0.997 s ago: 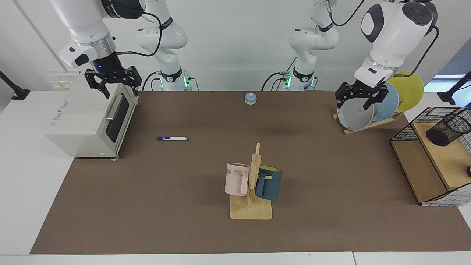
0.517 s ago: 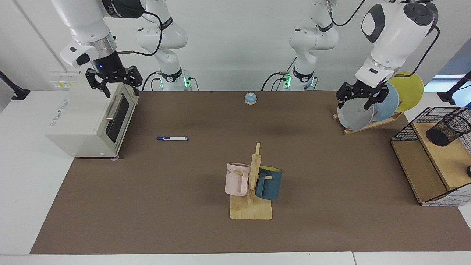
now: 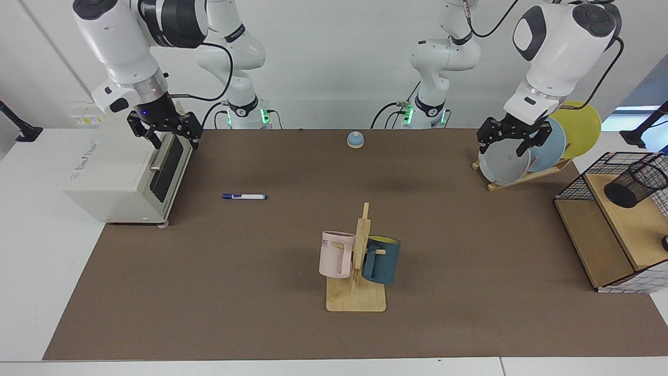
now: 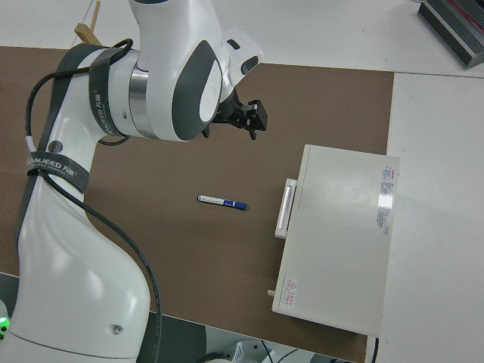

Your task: Put markers into pen holder

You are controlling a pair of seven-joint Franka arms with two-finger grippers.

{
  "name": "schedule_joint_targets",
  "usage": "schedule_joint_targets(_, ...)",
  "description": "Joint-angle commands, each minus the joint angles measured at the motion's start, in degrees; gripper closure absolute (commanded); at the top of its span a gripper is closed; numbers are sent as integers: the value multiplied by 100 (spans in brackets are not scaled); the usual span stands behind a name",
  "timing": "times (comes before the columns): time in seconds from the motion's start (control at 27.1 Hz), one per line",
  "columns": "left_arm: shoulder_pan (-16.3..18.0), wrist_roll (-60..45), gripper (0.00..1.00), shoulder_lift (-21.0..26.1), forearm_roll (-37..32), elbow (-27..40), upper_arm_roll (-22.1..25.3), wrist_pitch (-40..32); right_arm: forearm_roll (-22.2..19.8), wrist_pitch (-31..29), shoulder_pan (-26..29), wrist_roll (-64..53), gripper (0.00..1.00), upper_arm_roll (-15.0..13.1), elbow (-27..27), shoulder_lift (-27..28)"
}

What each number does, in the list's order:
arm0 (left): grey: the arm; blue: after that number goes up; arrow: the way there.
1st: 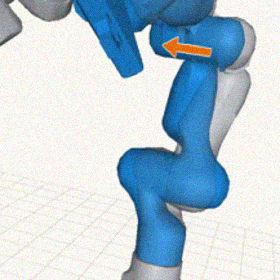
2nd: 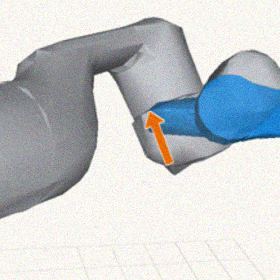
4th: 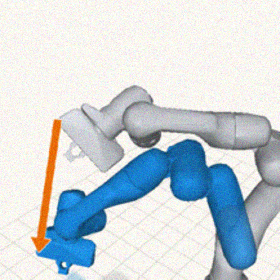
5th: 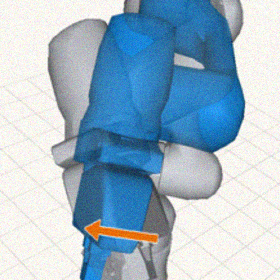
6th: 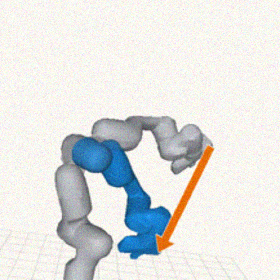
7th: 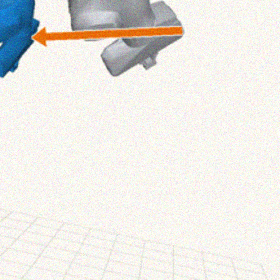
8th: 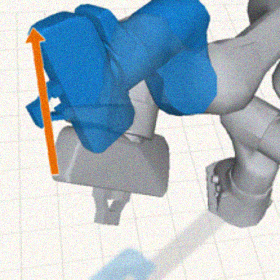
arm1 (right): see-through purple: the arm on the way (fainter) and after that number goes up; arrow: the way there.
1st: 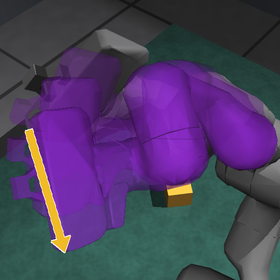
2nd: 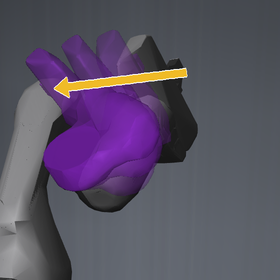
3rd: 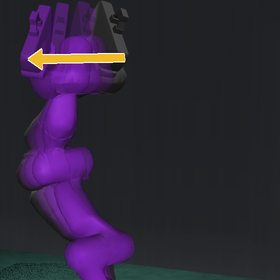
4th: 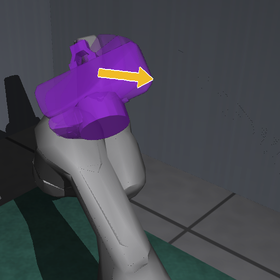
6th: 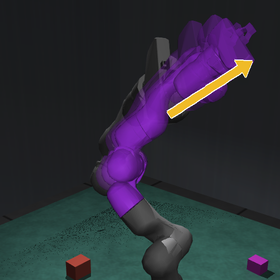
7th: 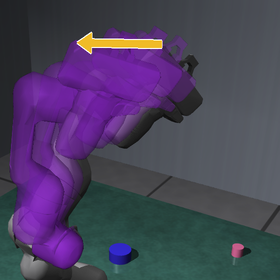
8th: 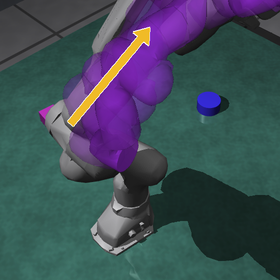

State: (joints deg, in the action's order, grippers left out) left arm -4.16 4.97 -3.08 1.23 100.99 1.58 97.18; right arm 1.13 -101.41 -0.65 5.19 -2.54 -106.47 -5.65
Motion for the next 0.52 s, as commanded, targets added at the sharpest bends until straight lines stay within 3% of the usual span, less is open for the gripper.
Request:
schedule_joint_targets(0.0,-41,13,0,-87,9,201,53,73,484,-774,-119,1139,0,60,-523,195)
schedule_joint_targets(0.22,-50,4,0,-78,-18,324,45,266,520,-942,-268,2791,0,78,-813,504)
schedule_joint_targets(0.48,-42,4,0,-78,-44,658,53,574,889,-2005,-383,5366,0,69,-1481,600)
